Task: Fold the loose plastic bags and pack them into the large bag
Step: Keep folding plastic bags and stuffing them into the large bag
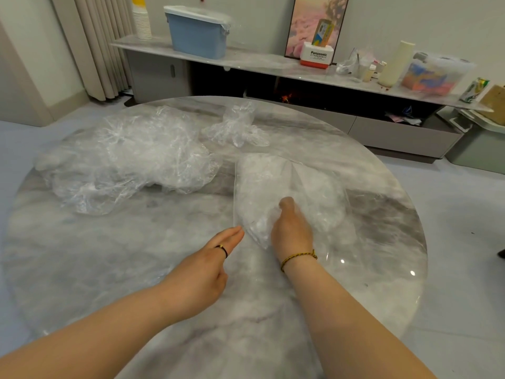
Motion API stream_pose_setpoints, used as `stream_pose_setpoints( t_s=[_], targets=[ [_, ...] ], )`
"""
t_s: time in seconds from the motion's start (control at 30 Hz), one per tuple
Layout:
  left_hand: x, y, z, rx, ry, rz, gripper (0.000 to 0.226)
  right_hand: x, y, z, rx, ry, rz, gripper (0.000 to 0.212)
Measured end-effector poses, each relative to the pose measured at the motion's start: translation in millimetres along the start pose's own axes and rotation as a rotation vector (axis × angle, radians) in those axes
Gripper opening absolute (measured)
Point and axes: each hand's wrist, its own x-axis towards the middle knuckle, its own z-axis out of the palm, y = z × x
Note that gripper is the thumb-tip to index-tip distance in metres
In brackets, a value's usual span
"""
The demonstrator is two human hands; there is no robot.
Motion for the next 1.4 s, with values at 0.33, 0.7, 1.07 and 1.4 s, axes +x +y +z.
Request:
stream_pose_setpoints(
  t_s=[0.33, 0.7, 1.07, 1.4],
  targets=[
    [-2, -4, -2, -0.002, 0.004, -0.013, 0.063, 11, 25, 5, -0.227, -0.258, 0.014, 0.048],
    [6, -6, 4, -0.036, -0.004, -0.054, 0.064, 8, 23, -3, -0.248, -0.121, 0.023, 0.050],
    [26, 5, 2, -0.159, 0.060, 0.031, 0.060, -15, 17, -28, -0.178, -0.093, -0.044, 0.054],
    [10, -24, -27, 0.266, 0.243, -0.115, 0.043, -37, -20, -36, 0.230, 0.545, -0.419, 0.025]
  ],
)
